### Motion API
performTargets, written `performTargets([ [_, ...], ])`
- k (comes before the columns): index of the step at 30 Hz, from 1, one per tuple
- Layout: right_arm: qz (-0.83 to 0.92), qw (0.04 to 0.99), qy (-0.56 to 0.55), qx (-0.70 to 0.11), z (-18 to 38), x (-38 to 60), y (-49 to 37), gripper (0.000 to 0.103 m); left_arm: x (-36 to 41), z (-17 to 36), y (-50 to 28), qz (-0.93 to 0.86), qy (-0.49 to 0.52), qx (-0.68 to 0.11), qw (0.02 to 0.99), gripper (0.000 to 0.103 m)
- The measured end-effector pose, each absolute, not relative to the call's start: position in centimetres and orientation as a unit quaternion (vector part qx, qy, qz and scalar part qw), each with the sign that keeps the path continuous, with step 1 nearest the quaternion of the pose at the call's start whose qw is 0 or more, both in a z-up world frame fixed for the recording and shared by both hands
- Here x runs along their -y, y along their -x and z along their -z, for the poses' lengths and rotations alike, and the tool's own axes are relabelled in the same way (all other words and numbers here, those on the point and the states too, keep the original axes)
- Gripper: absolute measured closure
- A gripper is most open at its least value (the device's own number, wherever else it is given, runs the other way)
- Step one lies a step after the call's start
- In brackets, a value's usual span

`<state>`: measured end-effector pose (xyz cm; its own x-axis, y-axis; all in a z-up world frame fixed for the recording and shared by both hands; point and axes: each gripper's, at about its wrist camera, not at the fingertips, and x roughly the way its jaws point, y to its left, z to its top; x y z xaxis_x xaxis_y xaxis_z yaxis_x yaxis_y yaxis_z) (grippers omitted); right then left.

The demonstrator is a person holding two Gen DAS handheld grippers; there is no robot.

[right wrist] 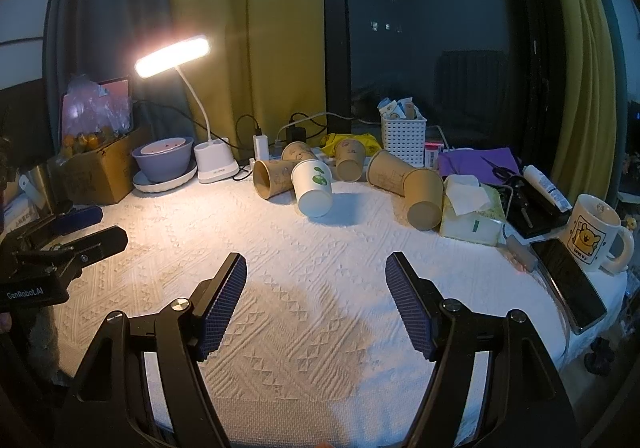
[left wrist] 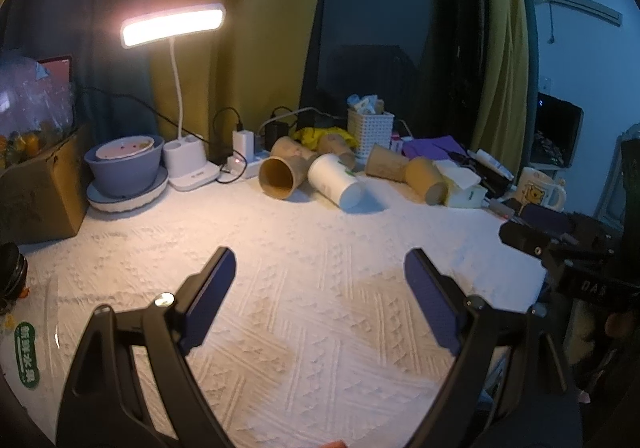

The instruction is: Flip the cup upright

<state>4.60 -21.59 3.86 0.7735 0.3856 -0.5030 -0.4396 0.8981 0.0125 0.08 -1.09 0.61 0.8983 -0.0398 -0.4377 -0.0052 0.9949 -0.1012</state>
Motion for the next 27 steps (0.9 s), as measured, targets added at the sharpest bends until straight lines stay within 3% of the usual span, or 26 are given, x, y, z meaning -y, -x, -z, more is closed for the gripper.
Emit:
performTargets([
  [27,-0.220,0.941,0.057,-0.250,-4.44,21.35,-4.51,0.029,0.97,-0.77,0.17,0.021,0.058,-0.227,0.972,0.015],
])
